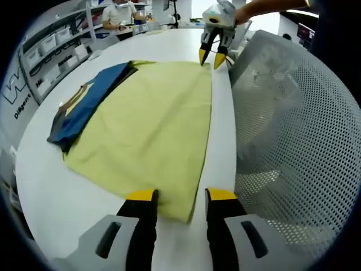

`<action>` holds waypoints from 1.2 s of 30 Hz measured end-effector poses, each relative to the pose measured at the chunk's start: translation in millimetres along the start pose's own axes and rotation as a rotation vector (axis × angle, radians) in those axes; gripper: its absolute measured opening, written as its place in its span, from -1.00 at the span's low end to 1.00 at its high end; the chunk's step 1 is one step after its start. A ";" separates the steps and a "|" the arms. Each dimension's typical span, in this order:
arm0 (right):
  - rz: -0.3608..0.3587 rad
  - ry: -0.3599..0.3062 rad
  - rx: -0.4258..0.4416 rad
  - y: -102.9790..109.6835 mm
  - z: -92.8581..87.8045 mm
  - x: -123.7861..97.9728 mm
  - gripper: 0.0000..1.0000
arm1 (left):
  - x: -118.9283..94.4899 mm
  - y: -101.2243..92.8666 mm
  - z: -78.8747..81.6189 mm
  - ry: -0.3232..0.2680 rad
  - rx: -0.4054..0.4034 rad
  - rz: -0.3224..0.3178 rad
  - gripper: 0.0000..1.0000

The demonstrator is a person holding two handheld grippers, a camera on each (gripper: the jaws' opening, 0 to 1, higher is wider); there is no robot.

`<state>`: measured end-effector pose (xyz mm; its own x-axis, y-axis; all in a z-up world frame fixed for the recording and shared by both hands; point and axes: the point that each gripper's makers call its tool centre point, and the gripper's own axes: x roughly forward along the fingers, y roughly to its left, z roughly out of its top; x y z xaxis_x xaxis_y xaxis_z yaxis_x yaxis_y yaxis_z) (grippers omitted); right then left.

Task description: Fold the garment on the visible template until the final outline fits inside the template.

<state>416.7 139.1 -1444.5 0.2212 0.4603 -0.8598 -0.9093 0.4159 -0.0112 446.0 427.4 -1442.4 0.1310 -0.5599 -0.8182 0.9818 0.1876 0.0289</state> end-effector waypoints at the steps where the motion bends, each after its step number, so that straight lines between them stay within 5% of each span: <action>1: 0.002 0.004 0.000 0.9 -0.7 0.3 -0.68 | 0.0 -0.1 -0.2 -0.001 0.003 -0.001 -0.39; 3: -0.006 0.003 -0.057 1.6 -1.0 1.9 -0.70 | 0.1 -0.1 -1.4 0.003 -0.009 -0.001 -0.40; 17: -0.090 0.015 -0.077 -5.8 -4.3 0.9 -1.00 | -2.1 -1.7 -4.0 0.000 -0.014 0.013 -0.71; 26: -0.094 0.009 -0.026 -7.5 -3.2 1.1 -1.00 | -2.3 3.2 -6.0 -0.006 -0.024 0.045 -0.91; 28: -0.090 0.009 0.042 -7.4 -2.5 1.0 -1.00 | -2.9 4.8 -5.5 -0.004 -0.025 0.057 -0.95; 36: -0.072 0.014 0.129 -9.4 0.3 0.8 -1.00 | -4.4 8.4 -6.5 -0.005 -0.173 0.049 -0.99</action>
<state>425.6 135.9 -1445.0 0.2784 0.4155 -0.8659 -0.8383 0.5451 -0.0080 452.8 436.7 -1442.3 0.1793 -0.5502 -0.8155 0.9361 0.3505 -0.0306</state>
